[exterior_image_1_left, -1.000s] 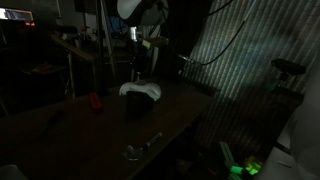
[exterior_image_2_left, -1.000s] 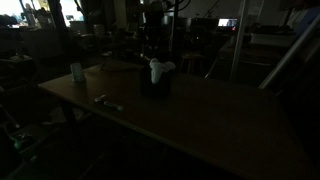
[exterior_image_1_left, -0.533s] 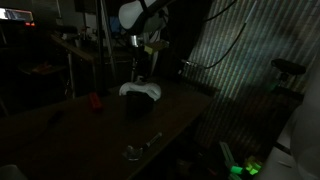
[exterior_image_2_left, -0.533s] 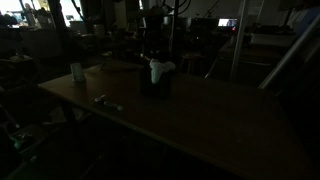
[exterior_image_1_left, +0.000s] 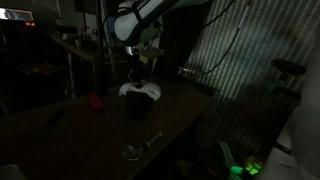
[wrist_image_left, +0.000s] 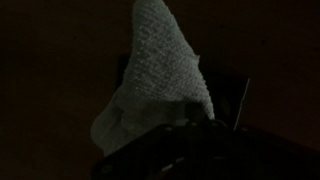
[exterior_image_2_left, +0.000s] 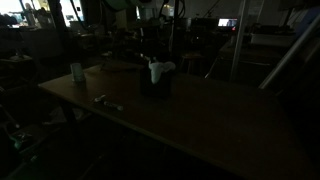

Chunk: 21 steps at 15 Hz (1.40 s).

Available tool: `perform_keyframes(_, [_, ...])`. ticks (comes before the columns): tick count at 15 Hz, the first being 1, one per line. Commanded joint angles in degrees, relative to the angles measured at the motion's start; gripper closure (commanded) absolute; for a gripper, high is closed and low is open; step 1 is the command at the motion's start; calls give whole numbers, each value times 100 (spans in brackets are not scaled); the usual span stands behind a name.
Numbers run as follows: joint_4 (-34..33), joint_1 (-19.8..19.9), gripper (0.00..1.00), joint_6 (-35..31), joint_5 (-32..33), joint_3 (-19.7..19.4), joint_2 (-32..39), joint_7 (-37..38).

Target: Put the white towel in the black box

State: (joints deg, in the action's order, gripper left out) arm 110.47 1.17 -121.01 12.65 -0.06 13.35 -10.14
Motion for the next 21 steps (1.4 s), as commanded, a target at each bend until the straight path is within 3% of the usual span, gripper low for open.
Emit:
perform_keyframes(1, [116,-80,100,-174,46,12,84,62])
perform_keyframes(7, [463,-114,100,-104,-95,54,152,46])
perform_keyframes(13, [646,-46,100,-119,-725,151,99,-139])
perform_keyframes(21, [817,-91,100,-188,-739,60,-895,-22])
